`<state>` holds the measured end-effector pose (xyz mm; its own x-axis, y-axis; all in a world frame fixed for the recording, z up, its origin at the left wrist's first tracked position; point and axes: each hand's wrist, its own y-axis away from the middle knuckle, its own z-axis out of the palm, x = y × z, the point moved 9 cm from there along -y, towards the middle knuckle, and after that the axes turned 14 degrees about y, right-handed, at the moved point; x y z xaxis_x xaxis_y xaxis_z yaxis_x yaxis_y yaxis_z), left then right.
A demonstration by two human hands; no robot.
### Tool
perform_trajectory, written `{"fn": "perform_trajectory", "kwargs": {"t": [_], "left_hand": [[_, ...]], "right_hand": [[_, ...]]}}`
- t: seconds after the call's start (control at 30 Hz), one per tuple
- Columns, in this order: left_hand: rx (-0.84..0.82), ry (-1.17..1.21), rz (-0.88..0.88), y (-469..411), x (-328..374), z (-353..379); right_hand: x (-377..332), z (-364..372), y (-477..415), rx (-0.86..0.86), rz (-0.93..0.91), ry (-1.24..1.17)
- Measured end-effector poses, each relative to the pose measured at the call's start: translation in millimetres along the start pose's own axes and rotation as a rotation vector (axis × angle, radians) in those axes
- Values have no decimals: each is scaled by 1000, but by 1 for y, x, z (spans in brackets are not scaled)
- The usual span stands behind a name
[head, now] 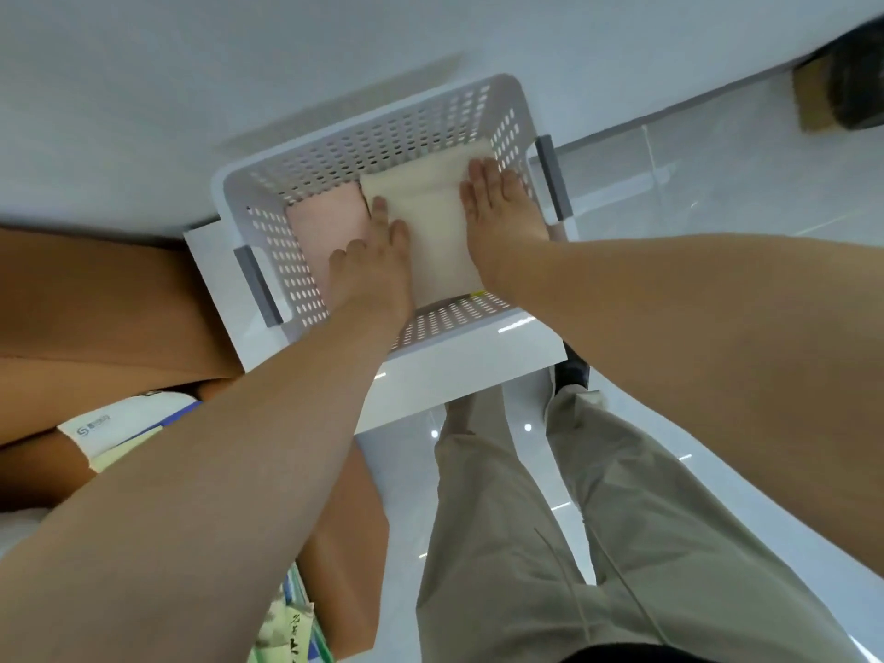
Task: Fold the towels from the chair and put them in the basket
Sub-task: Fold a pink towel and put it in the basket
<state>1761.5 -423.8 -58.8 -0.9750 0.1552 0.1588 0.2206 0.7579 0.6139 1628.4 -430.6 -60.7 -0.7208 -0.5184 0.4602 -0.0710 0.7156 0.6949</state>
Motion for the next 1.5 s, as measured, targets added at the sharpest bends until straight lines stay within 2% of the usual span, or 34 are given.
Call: {"fn": "perform_trajectory", "kwargs": {"t": [0.17,0.27,0.33,0.43,0.53,0.67,0.77,0.87,1.0,1.17,1.33,1.5], "left_hand": [[-145,49,-51,13,6,-14],[-193,162,-24,41,27,-38],[-178,200,-17,66,49,-64],[-117,148,50,102,103,-104],[-78,76,131,131,175,-132],[-40,33,266,153,303,-150],[-47,39,326,162,414,-147],[-58,132,374,176,532,-141],[-70,379,407,201,688,-136],[-125,551,479,234,856,-127],[-186,593,551,228,996,-114],[-252,660,543,179,1130,-87]], "right_hand": [[4,-15,33,22,-114,-47],[24,-35,74,108,-191,-297],[53,-44,112,118,-166,-555],[106,-26,173,42,-28,-964],[160,21,228,44,181,-1296],[239,126,300,50,563,-1760],[294,216,361,98,748,-1958],[350,302,427,154,833,-2040],[422,409,519,213,939,-2091],[507,516,604,272,1058,-2165],[586,602,637,319,1106,-2207],[673,703,647,270,1102,-2170]]}}
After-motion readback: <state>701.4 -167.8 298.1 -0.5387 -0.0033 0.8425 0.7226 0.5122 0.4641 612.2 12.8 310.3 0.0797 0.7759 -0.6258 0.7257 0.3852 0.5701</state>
